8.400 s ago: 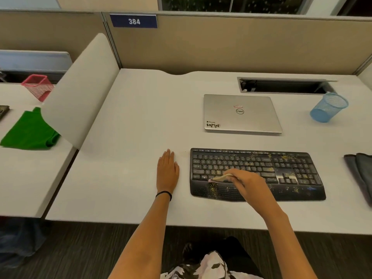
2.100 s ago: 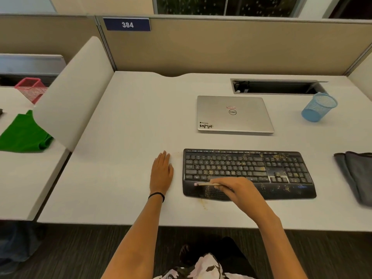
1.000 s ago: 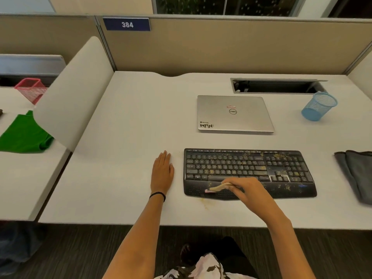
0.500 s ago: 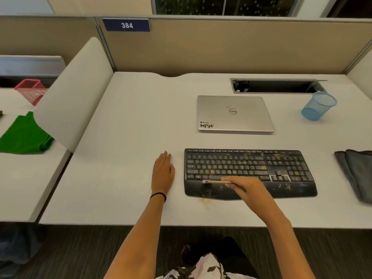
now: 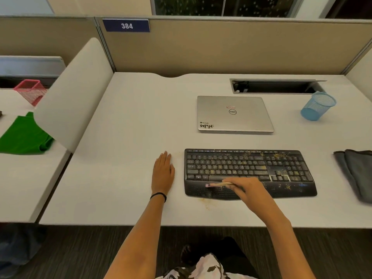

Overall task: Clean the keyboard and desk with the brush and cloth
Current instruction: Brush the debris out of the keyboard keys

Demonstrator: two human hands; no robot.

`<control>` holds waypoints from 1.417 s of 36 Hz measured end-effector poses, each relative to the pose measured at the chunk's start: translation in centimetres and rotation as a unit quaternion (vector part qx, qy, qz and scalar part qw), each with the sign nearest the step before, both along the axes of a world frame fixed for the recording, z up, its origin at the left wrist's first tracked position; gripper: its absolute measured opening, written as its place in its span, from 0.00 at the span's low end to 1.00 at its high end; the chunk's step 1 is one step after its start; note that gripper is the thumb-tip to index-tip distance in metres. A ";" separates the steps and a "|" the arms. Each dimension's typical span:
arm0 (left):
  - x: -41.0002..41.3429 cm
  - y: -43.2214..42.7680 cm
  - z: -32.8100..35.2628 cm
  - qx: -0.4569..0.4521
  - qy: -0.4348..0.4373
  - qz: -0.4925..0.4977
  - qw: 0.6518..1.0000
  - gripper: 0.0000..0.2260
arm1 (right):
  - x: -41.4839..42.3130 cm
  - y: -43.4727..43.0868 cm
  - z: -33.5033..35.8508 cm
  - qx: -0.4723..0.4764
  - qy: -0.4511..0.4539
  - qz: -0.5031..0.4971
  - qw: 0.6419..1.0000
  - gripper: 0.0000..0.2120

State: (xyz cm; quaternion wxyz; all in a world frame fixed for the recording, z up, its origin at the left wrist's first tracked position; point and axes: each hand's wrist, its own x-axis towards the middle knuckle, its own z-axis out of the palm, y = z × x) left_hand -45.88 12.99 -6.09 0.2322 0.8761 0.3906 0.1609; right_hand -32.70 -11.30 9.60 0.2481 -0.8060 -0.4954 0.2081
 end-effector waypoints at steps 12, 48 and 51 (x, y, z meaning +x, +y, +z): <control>0.0 0.0 0.0 -0.001 0.003 0.000 1.000 0.20 | 0.1 -0.3 0.3 -0.069 0.038 0.035 0.996 0.11; 0.0 0.0 0.1 0.016 0.000 0.001 1.000 0.19 | 0.9 0.4 0.4 -0.039 0.001 -0.023 0.999 0.09; 0.1 -0.1 0.2 0.015 -0.002 0.002 1.000 0.19 | 0.6 1.0 0.3 0.069 -0.023 -0.094 0.993 0.09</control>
